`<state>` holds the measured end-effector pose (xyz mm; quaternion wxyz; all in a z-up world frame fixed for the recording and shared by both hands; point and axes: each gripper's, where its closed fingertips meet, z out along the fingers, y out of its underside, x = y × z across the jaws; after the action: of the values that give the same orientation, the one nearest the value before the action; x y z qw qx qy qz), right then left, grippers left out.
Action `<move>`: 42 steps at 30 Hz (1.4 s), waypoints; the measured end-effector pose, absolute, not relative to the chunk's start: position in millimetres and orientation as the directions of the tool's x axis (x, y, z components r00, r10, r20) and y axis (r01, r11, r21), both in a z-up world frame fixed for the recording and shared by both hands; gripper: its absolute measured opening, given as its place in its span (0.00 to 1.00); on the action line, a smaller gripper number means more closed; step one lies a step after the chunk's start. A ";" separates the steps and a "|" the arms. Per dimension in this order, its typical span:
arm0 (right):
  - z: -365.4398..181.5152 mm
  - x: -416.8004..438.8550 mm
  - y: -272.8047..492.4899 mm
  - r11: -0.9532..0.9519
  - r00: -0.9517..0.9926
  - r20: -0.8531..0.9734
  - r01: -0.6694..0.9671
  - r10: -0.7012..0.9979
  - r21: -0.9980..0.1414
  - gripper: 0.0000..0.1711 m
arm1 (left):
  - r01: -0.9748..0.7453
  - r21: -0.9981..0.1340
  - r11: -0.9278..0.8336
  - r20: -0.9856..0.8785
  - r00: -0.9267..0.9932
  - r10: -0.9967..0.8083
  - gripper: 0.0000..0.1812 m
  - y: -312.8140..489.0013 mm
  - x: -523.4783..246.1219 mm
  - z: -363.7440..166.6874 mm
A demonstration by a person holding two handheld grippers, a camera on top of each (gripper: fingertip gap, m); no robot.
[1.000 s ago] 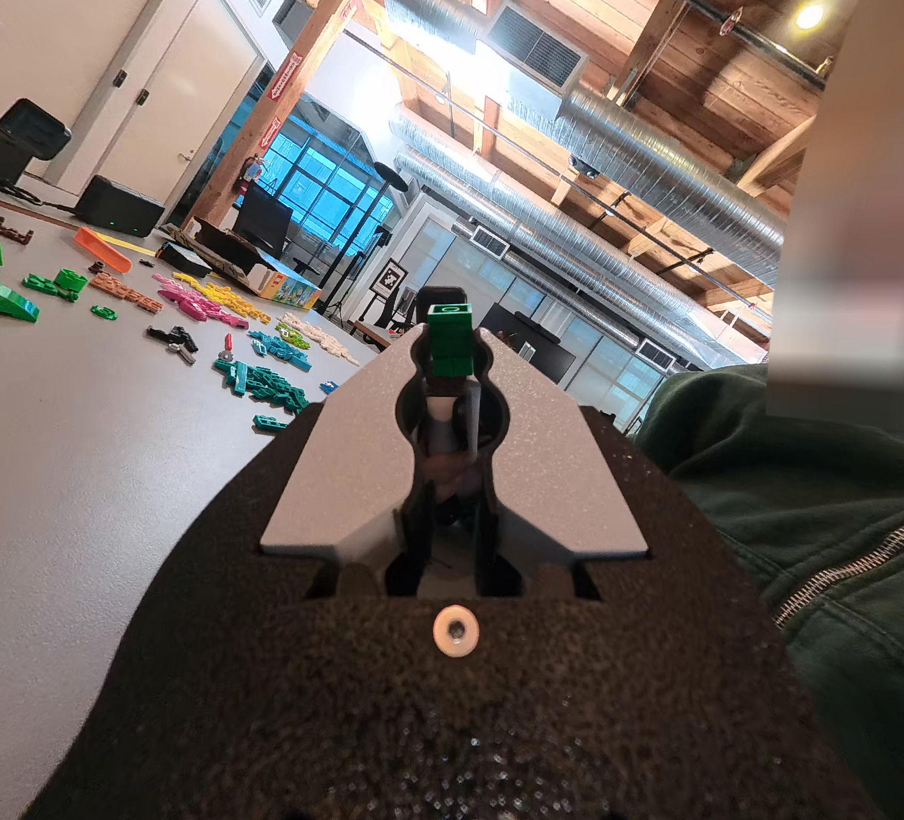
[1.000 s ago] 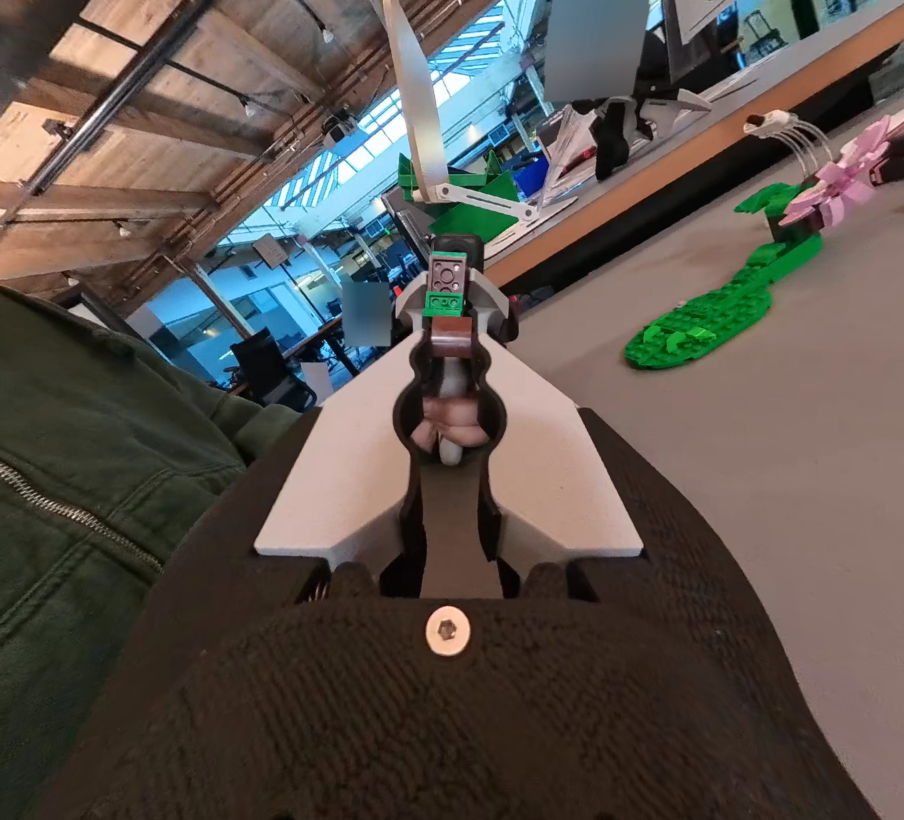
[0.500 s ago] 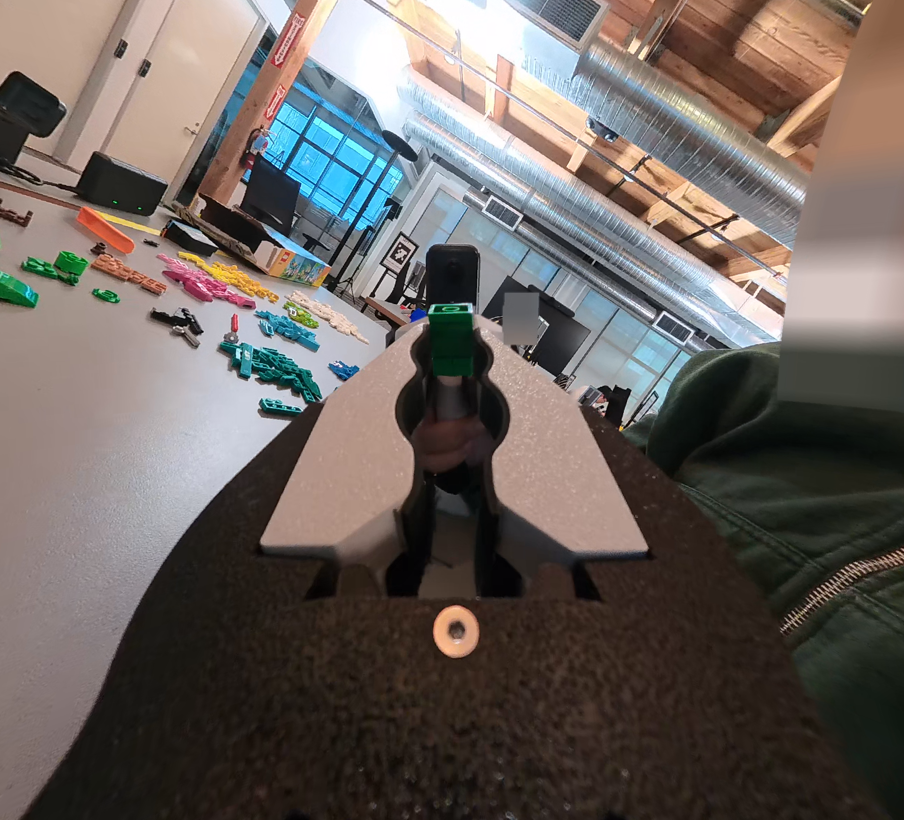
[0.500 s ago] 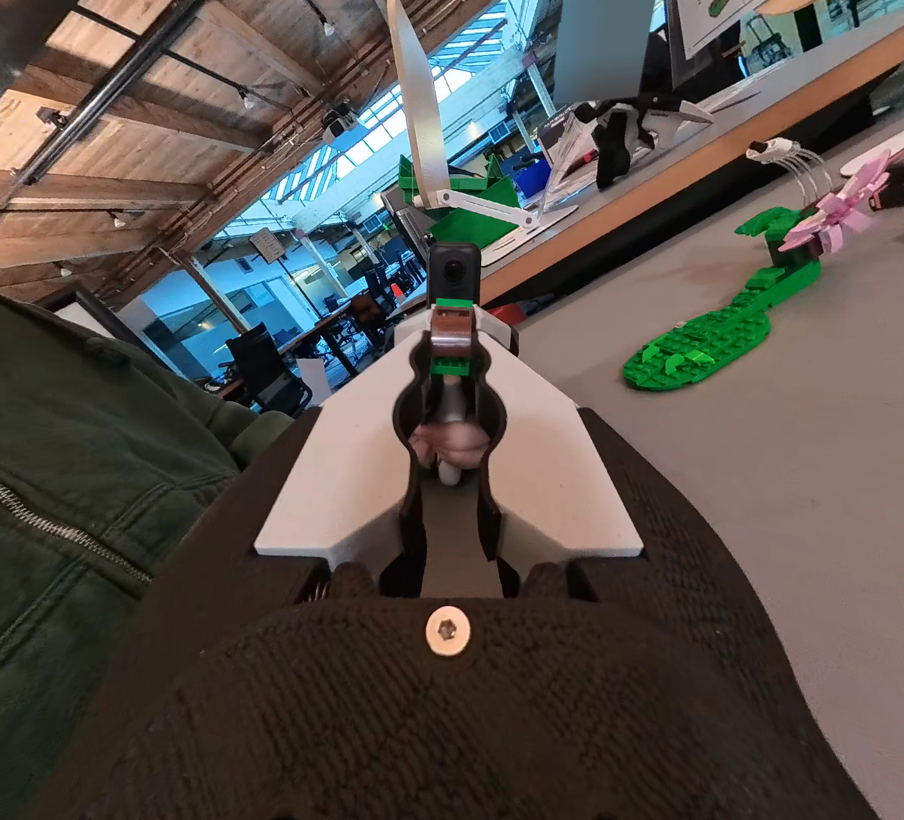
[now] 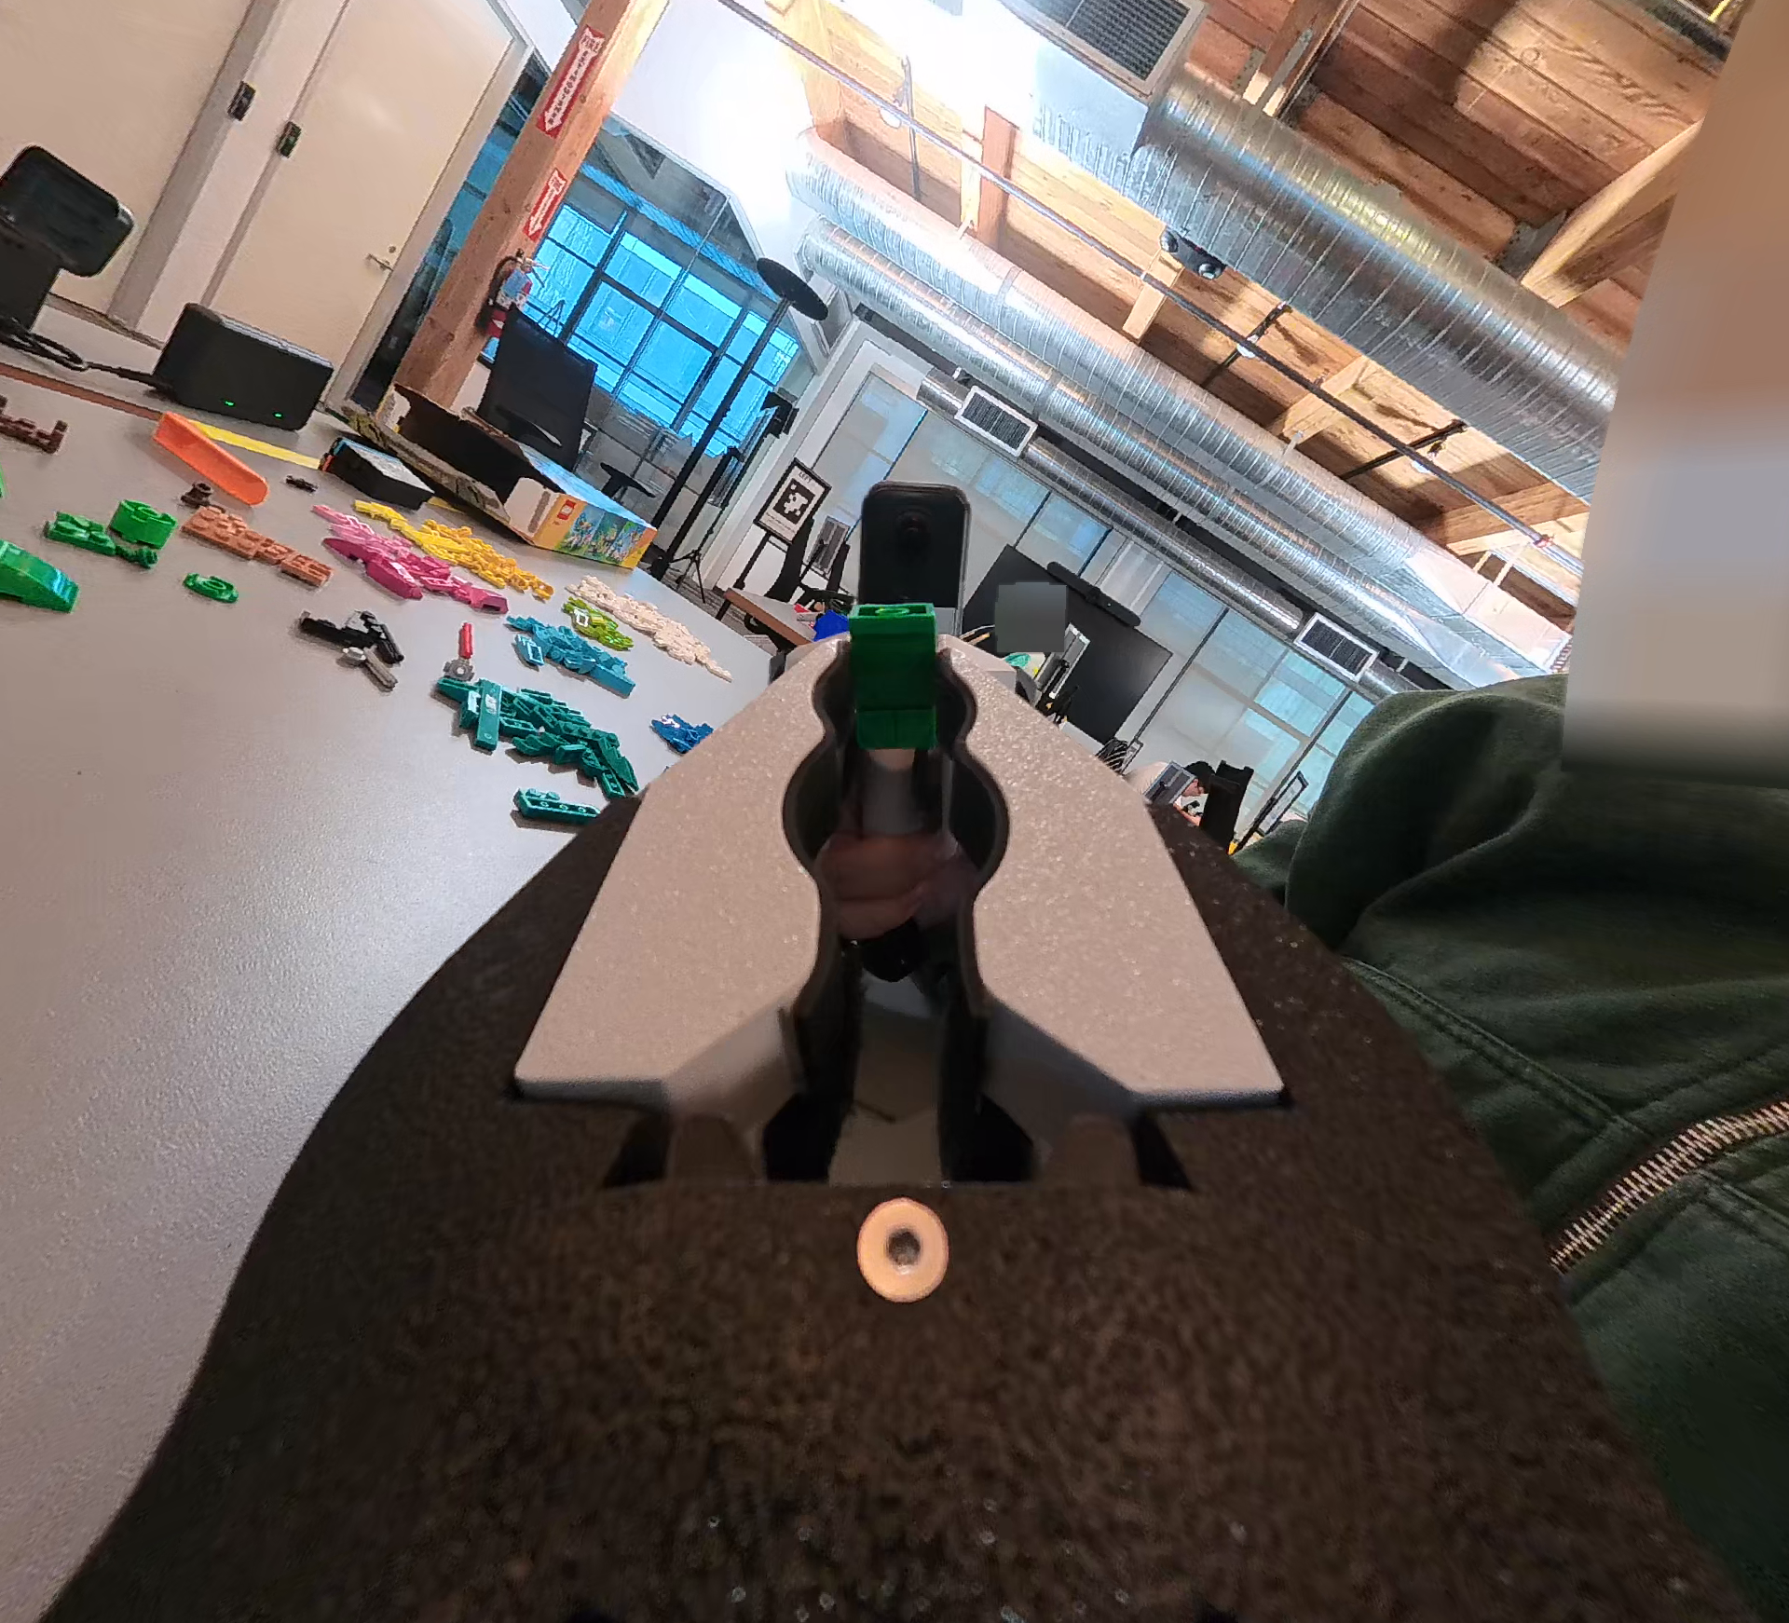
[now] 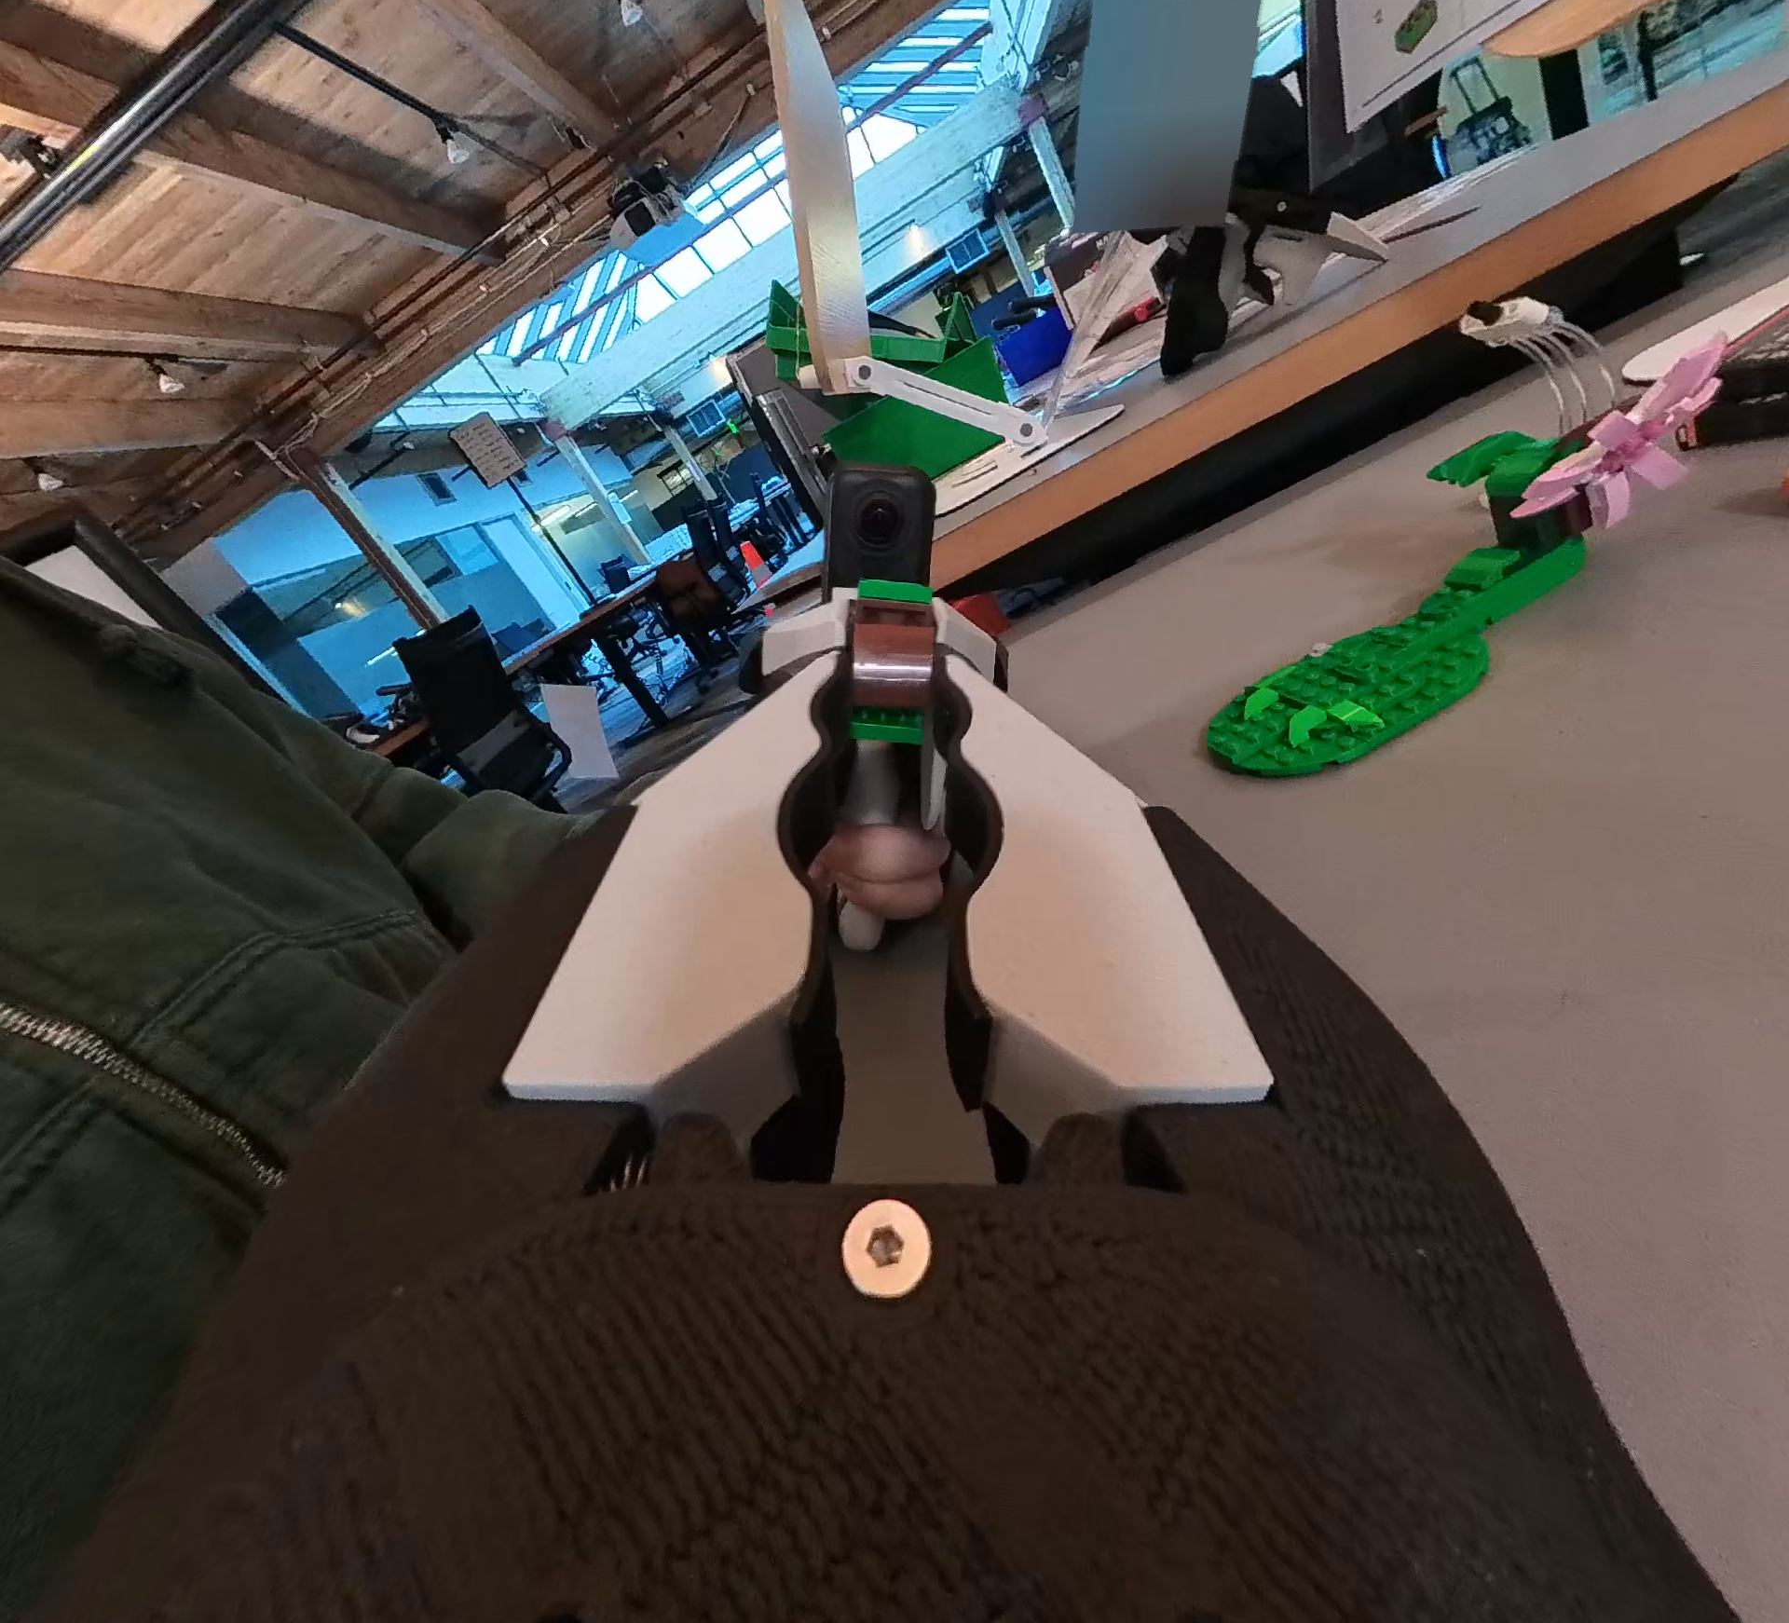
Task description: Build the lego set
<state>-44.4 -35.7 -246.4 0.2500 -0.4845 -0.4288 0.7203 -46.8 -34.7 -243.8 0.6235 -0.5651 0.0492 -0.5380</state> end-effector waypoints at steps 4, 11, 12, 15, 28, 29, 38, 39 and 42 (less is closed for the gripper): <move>-245.2 -44.6 -36.6 -0.517 -0.413 -0.488 0.047 0.769 -0.855 0.08 | 0.618 -0.757 -0.213 0.545 0.415 -0.729 0.08 -35.0 -47.2 -243.1; -244.8 -44.2 -38.9 -0.498 -0.423 -0.466 0.039 0.777 -0.866 0.08 | 0.623 -0.754 -0.209 0.542 0.411 -0.733 0.07 -35.7 -47.8 -242.0; -244.9 -44.0 -39.0 -0.490 -0.422 -0.458 0.038 0.782 -0.871 0.08 | 0.622 -0.755 -0.209 0.541 0.410 -0.734 0.08 -35.9 -47.5 -242.0; -245.7 -44.2 -39.8 -0.467 -0.416 -0.438 0.036 0.796 -0.883 0.09 | 0.621 -0.757 -0.203 0.533 0.408 -0.741 0.07 -37.1 -47.0 -240.9; -243.4 -43.2 -45.7 -0.415 -0.426 -0.384 0.021 0.819 -0.909 0.11 | 0.614 -0.764 -0.198 0.519 0.403 -0.754 0.07 -39.2 -44.8 -239.8; -243.6 -43.6 -46.2 -0.412 -0.425 -0.381 0.021 0.821 -0.911 0.11 | 0.612 -0.765 -0.199 0.518 0.403 -0.754 0.07 -39.4 -44.4 -239.9; -242.8 -43.4 -49.4 -0.404 -0.438 -0.372 0.022 0.818 -0.914 0.12 | 0.600 -0.777 -0.189 0.494 0.395 -0.774 0.07 -43.1 -40.4 -237.9; -242.4 -43.1 -50.0 -0.403 -0.441 -0.369 0.019 0.818 -0.915 0.12 | 0.605 -0.775 -0.185 0.492 0.393 -0.777 0.07 -43.5 -41.1 -236.9; -241.1 -42.5 -51.6 -0.393 -0.447 -0.356 0.011 0.821 -0.919 0.14 | 0.618 -0.767 -0.172 0.487 0.387 -0.783 0.07 -44.9 -43.2 -234.4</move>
<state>-42.5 -51.6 -241.1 0.2857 -0.4417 -0.4709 0.7082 -43.2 -44.9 -234.4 0.6389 -0.5340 0.0771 -0.5483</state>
